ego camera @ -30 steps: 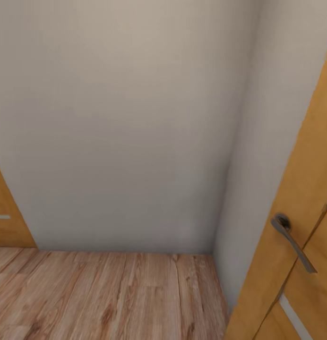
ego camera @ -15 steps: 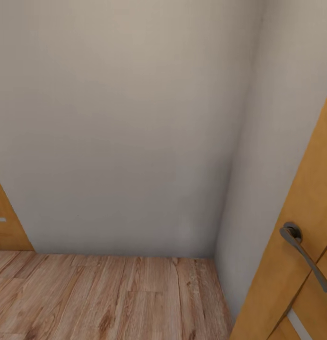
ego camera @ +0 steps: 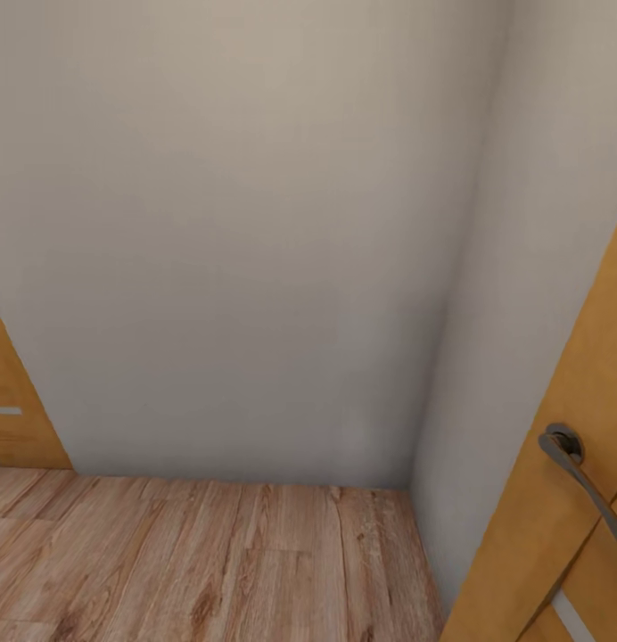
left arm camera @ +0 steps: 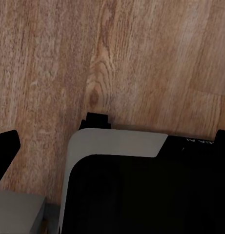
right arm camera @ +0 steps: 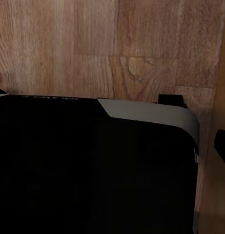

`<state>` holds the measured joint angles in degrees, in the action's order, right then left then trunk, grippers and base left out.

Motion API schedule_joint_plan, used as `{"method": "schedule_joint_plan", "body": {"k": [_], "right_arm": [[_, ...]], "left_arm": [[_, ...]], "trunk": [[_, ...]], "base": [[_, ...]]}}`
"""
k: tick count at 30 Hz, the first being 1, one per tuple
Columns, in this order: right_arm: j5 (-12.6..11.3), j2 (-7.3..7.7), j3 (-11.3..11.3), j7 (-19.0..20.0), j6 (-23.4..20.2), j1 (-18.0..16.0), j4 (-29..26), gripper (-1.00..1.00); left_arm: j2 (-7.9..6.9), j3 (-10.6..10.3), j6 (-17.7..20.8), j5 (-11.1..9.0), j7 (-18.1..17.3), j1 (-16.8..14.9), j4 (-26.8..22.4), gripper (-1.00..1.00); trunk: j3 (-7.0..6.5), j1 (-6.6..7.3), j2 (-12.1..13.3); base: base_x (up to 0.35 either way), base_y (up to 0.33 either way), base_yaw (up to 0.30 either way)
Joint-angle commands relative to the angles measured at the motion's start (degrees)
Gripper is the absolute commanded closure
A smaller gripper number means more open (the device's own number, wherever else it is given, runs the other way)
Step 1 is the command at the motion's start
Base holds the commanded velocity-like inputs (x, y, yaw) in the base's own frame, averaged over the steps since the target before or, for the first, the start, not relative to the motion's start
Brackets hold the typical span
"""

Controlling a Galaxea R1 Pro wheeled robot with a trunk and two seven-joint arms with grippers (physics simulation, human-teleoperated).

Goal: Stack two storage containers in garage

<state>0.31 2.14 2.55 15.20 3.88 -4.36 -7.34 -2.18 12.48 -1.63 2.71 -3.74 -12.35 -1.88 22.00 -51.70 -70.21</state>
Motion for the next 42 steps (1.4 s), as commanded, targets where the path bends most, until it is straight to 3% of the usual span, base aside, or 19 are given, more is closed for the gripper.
{"method": "schedule_joint_plan", "body": {"k": [1, 15, 31, 42], "right_arm": [[0.04, 0.03, 0.26, 0.27, 0.16, -0.04, 0.05, -1.0], [0.04, -0.01, 0.26, 0.27, 0.21, -0.05, 0.06, -1.0], [0.04, -0.02, 0.26, 0.27, 0.17, -0.04, 0.06, -1.0], [0.04, -0.01, 0.26, 0.27, 0.16, -0.05, 0.05, -1.0]], "left_arm": [[-0.01, 0.44, -0.15, 0.28, -0.21, -0.04, 0.05, -1.0], [-0.01, 0.44, -0.13, 0.28, -0.21, -0.04, 0.06, -1.0], [-0.01, 0.44, -0.13, 0.28, -0.21, -0.04, 0.05, -1.0], [-0.01, 0.44, -0.13, 0.28, -0.21, -0.04, 0.05, -1.0]], "trunk": [[0.06, 0.0, -0.04], [0.06, 0.0, -0.04], [0.06, 0.0, -0.04], [0.06, 0.0, -0.04]], "base": [[0.033, 0.0, 0.007], [0.223, 0.0, 0.019], [0.017, 0.0, 0.053], [0.0, 0.0, 0.218]]}}
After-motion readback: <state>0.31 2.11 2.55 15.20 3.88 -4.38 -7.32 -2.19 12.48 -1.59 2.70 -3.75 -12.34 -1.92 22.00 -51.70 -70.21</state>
